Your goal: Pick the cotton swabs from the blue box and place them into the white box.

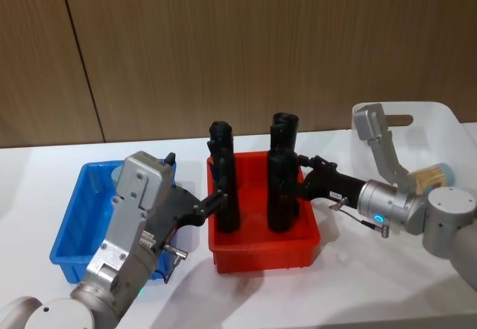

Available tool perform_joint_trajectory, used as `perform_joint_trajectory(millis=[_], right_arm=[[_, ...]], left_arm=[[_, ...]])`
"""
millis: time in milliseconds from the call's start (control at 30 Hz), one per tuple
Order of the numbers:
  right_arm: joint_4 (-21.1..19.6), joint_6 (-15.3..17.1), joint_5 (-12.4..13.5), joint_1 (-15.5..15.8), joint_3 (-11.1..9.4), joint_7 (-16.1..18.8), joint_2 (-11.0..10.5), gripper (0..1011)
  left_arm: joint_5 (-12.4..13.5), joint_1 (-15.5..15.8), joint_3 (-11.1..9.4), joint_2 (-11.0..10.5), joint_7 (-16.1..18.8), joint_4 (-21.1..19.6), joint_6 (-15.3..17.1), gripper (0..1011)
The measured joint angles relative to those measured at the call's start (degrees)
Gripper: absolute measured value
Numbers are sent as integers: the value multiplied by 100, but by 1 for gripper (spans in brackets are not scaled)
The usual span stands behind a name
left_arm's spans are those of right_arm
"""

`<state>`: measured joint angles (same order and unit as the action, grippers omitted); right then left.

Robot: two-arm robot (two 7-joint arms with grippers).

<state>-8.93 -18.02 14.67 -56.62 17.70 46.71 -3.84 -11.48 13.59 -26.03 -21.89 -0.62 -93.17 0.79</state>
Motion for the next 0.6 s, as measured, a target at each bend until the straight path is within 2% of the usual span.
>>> perform_joint_trajectory(millis=[133,233,533,600], right_arm=[[101,-57,-9,-55,1,29,29,1001],[170,-96,-13,-90,0,54,52,963],[303,-169,-53,-162,-15,69,97,732],[325,-179,-56,-174,-22,69,105,648]], left_arm=[[0,0,0,0,0,0,0,1004],[0,0,0,0,0,0,0,1004],[0,0,0,0,0,0,0,1004],[0,0,0,0,0,0,0,1004]])
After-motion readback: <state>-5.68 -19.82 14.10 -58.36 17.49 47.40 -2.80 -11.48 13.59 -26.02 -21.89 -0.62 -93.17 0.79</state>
